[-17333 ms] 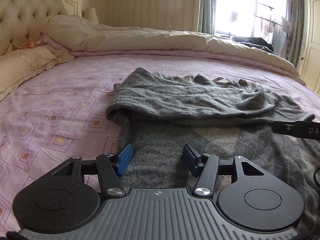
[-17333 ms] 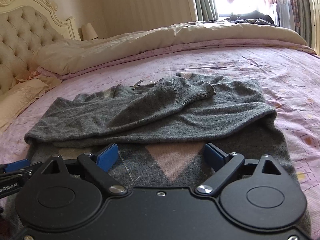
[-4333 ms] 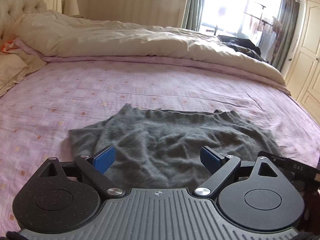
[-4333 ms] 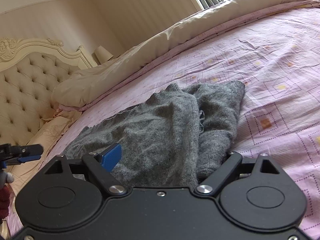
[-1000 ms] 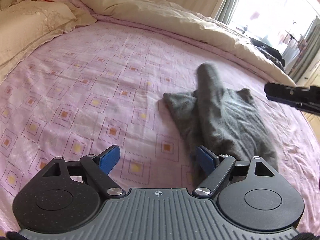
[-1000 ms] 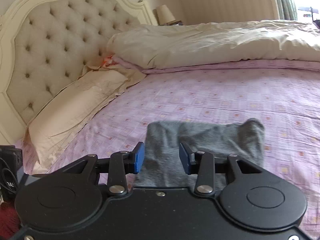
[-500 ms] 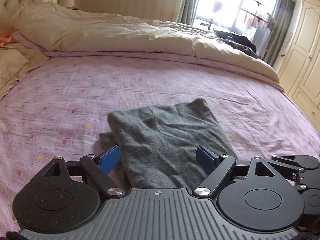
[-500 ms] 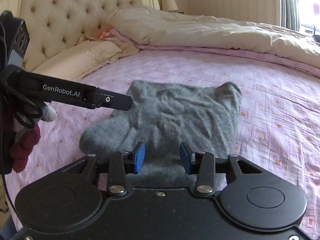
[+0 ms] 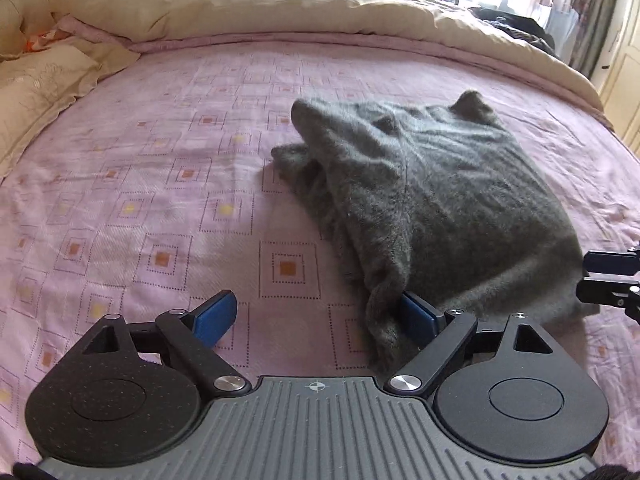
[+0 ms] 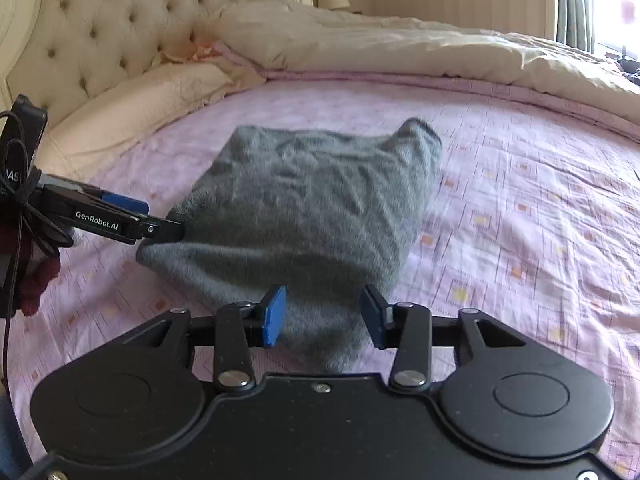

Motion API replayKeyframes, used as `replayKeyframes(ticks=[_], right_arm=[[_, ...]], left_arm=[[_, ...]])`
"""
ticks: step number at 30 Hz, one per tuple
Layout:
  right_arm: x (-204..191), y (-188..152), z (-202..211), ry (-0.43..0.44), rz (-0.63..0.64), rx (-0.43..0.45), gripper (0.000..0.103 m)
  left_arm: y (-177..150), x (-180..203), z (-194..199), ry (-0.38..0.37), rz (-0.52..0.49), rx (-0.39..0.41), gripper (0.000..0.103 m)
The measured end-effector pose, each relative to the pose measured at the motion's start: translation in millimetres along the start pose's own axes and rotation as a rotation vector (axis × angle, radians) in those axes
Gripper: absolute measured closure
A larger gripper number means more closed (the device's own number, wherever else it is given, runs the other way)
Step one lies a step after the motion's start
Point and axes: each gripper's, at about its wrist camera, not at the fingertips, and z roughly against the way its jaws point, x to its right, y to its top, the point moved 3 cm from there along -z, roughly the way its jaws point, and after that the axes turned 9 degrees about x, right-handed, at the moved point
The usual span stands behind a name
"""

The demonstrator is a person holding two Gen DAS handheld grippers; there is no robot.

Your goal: Fold small clothes

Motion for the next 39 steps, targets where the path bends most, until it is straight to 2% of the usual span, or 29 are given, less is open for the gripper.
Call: replayKeyframes(ticks=[3, 6, 9, 10, 13, 20, 23, 28, 30, 33, 36, 39], right_arm=[[11, 20, 3, -0.012, -0.031, 0.078, 0.040], [19, 37, -9, -0.034, -0.040, 0.116, 0.035], [30, 50, -24, -0.064, -0.041, 0.151, 0.031], [33, 54, -30, -0.077, -0.043, 0.154, 0.026], [48, 64, -54, -0.135, -0.063, 0.129, 0.023], [74, 57, -121, -0.234, -0.050, -0.044, 0.023], [78, 51, -143, -0.257, -0.048, -0.091, 0.023], [83, 52, -148, -0.252, -0.098, -0.102, 0.022], [84, 55, -136, -0.231, -0.107, -0.069, 0.022], [86, 59, -107, -0.179, -0.136, -0.006, 0.022], [89, 56, -77, -0.112, -0.228, 0.036, 0.021], [87, 44, -52, -0.045, -0.323, 0.049, 0.021]], left_arm=[[27, 8, 21, -0.026, 0.047, 0.094, 0.016], [56, 17, 26, -0.042, 0.047, 0.163, 0.016], [76, 28, 14, -0.040, 0.028, 0.183, 0.015], [81, 32, 6, -0.030, 0.026, 0.185, 0.015], [85, 35, -18, -0.011, 0.038, 0.165, 0.015], [62, 9, -71, 0.121, -0.002, 0.044, 0.014], [56, -3, -77, 0.133, 0.012, 0.043, 0.006], [59, -4, -79, 0.176, -0.064, 0.050, 0.006], [61, -10, -76, 0.152, -0.019, 0.046, 0.006], [66, -23, -62, 0.054, 0.113, 0.049, 0.008], [68, -35, -42, -0.042, 0.236, 0.064, 0.008], [66, -38, -30, -0.119, 0.284, 0.052, 0.008]])
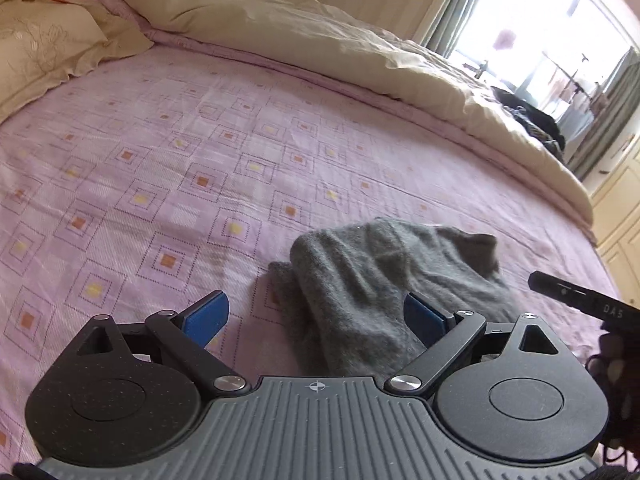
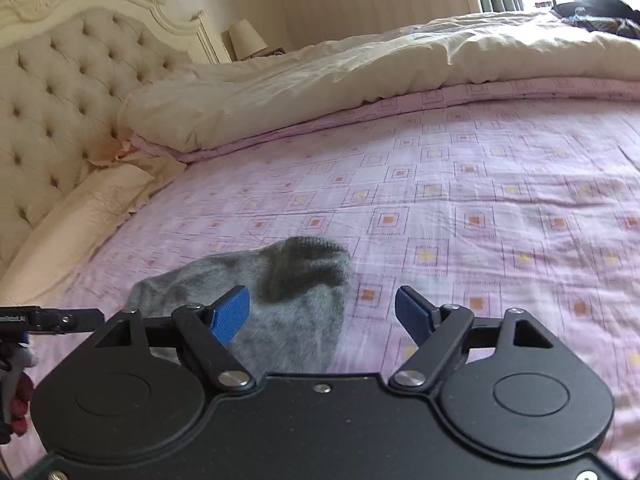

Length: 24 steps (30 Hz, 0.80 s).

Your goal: Fold small clothes

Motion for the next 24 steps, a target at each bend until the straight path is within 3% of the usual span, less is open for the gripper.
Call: replayKeyframes(ticks=[3, 9, 15, 18, 24], right_arm=[[2, -15, 18, 0.057, -0.073, -0.017, 0.021], [-6, -44, 31, 0.152, -0.163, -0.075, 0.021], [-3, -61, 13, 0.212, -0.243, -0.114, 0.020], [1, -65, -2, 0.233, -0.304, -0.127, 0.018], [4, -60, -27, 0.267, -0.392, -0.108, 0.016]], left_arm=[[-13, 3, 9, -0.060, 0.017, -0.038, 0.007], [-51, 8, 10, -0.194, 0.147, -0.128, 0.007], [-61, 9, -10, -0.139, 0.159, -0.142, 0.007], [-54, 8, -20, -0.151, 0.195, -0.133, 0.001], [-42, 15, -42, -0.193, 0.227, -0.138, 0.000]])
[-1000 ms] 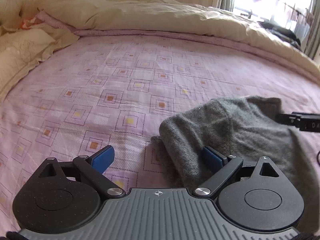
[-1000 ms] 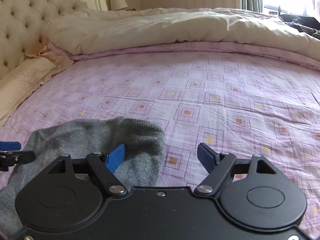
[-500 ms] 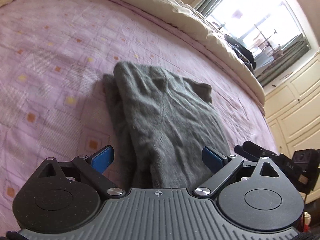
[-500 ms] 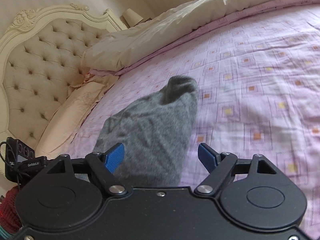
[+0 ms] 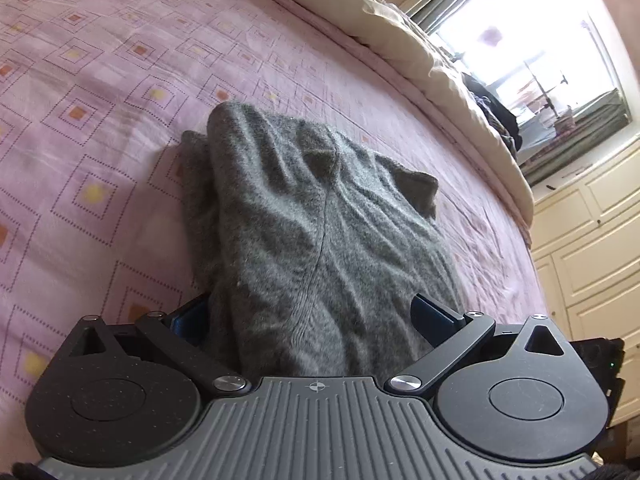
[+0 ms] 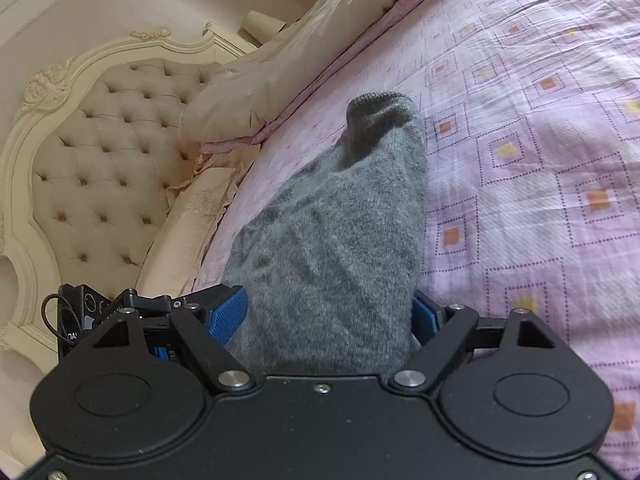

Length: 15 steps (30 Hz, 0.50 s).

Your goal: Fold small clothes

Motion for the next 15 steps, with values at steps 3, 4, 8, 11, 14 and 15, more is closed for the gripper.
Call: replayKeyframes(ticks=[3, 4, 8, 11, 14, 15], right_arm=[[0, 4, -6, 0.003, -0.012, 0.007, 0.016], [-1, 4, -7, 0.001, -0.011, 0.008, 0.016], [-4, -5, 0, -0.010, 0.030, -0.006, 0.026], [-6, -17, 7, -0.056, 0.100, -0.024, 0.056], [-16, -22, 17, -0.084, 0.124, -0.014, 0.059], [-21, -23, 21, -0.091, 0.135, -0.015, 0.059]], left_arm=[[2, -2, -4, -0.021, 0.026, 0.002, 0.001], [2, -3, -4, -0.025, 0.032, 0.001, 0.001], [-7, -7, 4, -0.060, 0.013, -0.012, 0.002], [-18, -7, 14, -0.071, 0.017, -0.034, 0.016], [-28, -8, 14, -0.066, 0.009, -0.074, 0.075], [-31, -8, 14, -0.080, 0.025, -0.079, 0.075]])
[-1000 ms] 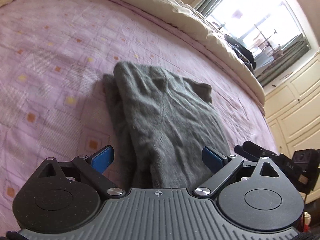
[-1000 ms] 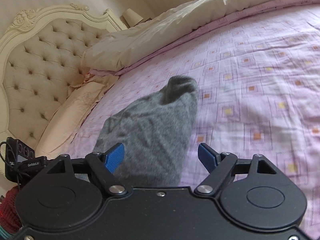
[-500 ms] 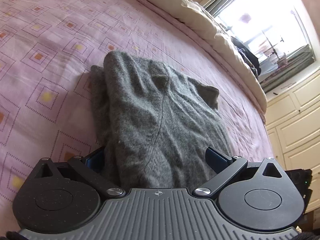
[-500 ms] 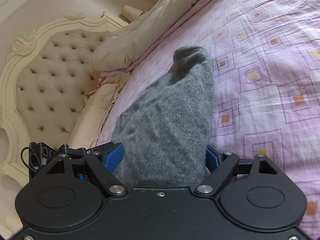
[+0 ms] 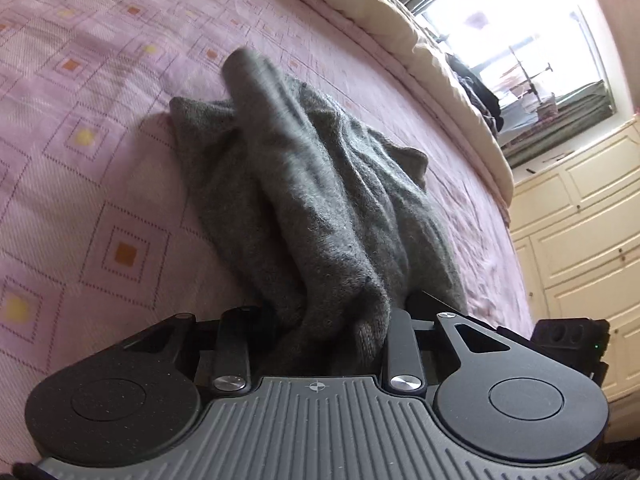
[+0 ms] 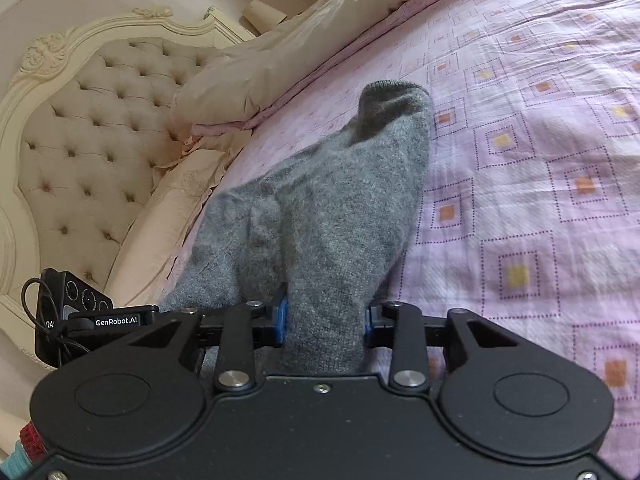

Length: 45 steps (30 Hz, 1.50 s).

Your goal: Fold small clothes

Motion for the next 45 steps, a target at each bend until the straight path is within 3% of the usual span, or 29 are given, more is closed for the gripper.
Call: replayKeyframes(ticks=[6, 11, 18, 22, 30, 33, 38, 39, 41, 42, 45], right_arm=[[-16, -20, 52, -0.046, 0.062, -0.055, 0.060], [-22, -64, 112, -0.099, 0.074, -0.118, 0.059], [-30, -127, 168, -0.164, 0.088, -0.140, 0.054], [-35, -147, 183, -0.258, 0.184, -0.094, 0.043], [-45, -162, 220, -0.345, 0.252, 0.059, 0.040], [-57, -160, 233, -0.368, 0.322, 0.150, 0.038], [-76, -150, 234, -0.376, 0.417, 0.252, 0.036], [-78, -147, 230, -0.380, 0.435, 0.256, 0.040], [-82, -142, 218, -0.386, 0.467, 0.257, 0.078], [-83, -139, 212, -0.384, 0.475, 0.256, 0.094], [-83, -134, 194, -0.371, 0.503, 0.258, 0.091]], left_arm=[[-28, 22, 27, -0.019, -0.052, -0.032, 0.076], [-86, 44, 61, -0.036, -0.115, -0.084, 0.076], [-166, 41, 102, -0.050, -0.104, -0.102, 0.075], [-189, 32, 120, 0.031, -0.152, -0.024, 0.069], [-209, 16, 159, 0.170, -0.191, 0.129, 0.055], [-212, 25, 172, 0.227, -0.267, 0.187, 0.055], [-214, 67, 193, 0.308, -0.444, 0.361, 0.051], [-212, 77, 194, 0.310, -0.475, 0.390, 0.049], [-211, 99, 185, 0.307, -0.538, 0.426, 0.038], [-208, 104, 180, 0.304, -0.555, 0.427, 0.038], [-204, 113, 163, 0.292, -0.570, 0.437, 0.038]])
